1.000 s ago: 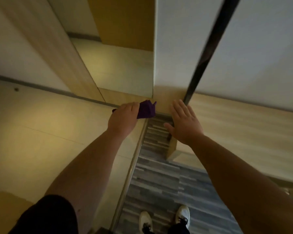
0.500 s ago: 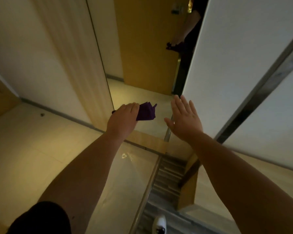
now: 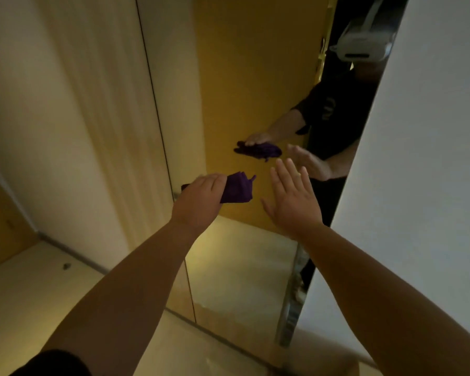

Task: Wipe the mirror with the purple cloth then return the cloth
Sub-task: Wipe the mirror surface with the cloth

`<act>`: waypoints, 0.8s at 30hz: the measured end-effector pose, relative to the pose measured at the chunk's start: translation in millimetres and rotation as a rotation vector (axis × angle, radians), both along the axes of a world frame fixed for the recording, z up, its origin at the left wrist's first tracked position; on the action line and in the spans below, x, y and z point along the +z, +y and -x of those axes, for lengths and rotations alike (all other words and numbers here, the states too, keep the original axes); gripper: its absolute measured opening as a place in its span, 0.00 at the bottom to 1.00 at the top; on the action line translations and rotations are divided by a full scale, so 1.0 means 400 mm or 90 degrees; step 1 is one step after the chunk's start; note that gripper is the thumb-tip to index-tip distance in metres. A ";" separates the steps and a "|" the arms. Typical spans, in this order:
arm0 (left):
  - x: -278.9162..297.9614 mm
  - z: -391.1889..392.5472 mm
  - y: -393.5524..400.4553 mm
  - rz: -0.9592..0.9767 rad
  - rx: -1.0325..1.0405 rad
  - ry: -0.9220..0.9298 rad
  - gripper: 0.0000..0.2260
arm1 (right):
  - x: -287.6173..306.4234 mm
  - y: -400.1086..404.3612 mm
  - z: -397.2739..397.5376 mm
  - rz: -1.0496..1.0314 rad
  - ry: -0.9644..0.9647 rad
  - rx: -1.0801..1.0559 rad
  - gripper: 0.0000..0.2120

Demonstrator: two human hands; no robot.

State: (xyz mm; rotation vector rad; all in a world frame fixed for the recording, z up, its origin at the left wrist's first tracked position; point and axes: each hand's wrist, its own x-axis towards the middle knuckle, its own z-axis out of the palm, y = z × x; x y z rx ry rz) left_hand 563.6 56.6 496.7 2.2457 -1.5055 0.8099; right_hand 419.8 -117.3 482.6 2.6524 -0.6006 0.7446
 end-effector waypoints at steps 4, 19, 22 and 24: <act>0.080 -0.094 -0.043 0.052 -0.030 -0.047 0.25 | 0.094 -0.035 -0.096 0.085 -0.042 0.025 0.33; 0.443 -0.424 -0.105 0.202 -0.165 -0.125 0.27 | 0.443 -0.028 -0.340 0.270 -0.214 -0.030 0.30; 0.510 -0.468 -0.119 0.235 -0.186 -0.140 0.24 | 0.493 -0.059 -0.348 0.292 -0.196 -0.082 0.30; 0.541 -0.487 -0.131 0.253 -0.198 -0.147 0.22 | 0.509 -0.081 -0.352 0.310 -0.188 -0.103 0.29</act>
